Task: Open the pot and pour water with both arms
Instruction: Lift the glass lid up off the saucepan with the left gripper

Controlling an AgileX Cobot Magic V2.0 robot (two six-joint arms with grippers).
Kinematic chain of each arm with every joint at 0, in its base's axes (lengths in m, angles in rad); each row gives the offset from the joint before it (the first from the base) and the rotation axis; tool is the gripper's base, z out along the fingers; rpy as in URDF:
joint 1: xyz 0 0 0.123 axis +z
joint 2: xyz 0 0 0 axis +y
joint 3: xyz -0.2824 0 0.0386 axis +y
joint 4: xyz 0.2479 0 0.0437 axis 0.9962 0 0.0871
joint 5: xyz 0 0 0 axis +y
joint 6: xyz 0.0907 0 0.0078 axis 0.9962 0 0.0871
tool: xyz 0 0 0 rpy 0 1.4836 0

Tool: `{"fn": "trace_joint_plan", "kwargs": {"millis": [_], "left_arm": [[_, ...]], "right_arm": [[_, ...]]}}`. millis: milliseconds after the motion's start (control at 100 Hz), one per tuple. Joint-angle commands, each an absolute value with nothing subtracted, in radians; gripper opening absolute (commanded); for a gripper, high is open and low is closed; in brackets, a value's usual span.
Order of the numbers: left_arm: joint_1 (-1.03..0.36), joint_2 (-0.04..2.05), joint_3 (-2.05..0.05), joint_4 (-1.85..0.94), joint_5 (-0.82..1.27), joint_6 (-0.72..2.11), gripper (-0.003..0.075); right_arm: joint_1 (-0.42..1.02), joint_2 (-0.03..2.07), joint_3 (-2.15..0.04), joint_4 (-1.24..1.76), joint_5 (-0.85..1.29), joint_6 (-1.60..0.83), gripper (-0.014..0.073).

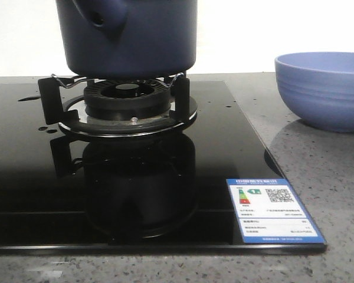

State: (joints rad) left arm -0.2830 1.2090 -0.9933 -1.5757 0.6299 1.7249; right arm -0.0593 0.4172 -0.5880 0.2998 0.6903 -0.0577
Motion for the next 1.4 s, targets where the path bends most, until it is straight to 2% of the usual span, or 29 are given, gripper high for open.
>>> {"fn": "trace_joint_plan", "kwargs": {"millis": [0, 230, 420, 670, 1390], "left_arm": [[-0.280, 1.222, -1.037, -1.674, 0.604, 1.742, 0.0494], [-0.280, 1.284, -1.037, -1.720, 0.595, 1.821, 0.0500], [-0.280, 1.314, -1.037, -1.857, 0.617, 1.996, 0.0561], [-0.280, 1.379, -1.042, -1.860, 0.678, 1.996, 0.0561], [-0.280, 1.546, -1.164, -1.860, 0.657, 1.996, 0.0561]], "right_arm": [[-0.059, 0.432, -0.623, 0.319, 0.612, -0.070, 0.0407], [-0.059, 0.432, -0.623, 0.319, 0.612, -0.070, 0.0407], [-0.059, 0.432, -0.623, 0.319, 0.612, -0.070, 0.0407], [-0.059, 0.438, -0.623, 0.319, 0.612, -0.070, 0.0407], [-0.059, 0.438, -0.623, 0.338, 0.620, -0.070, 0.0407]]}}
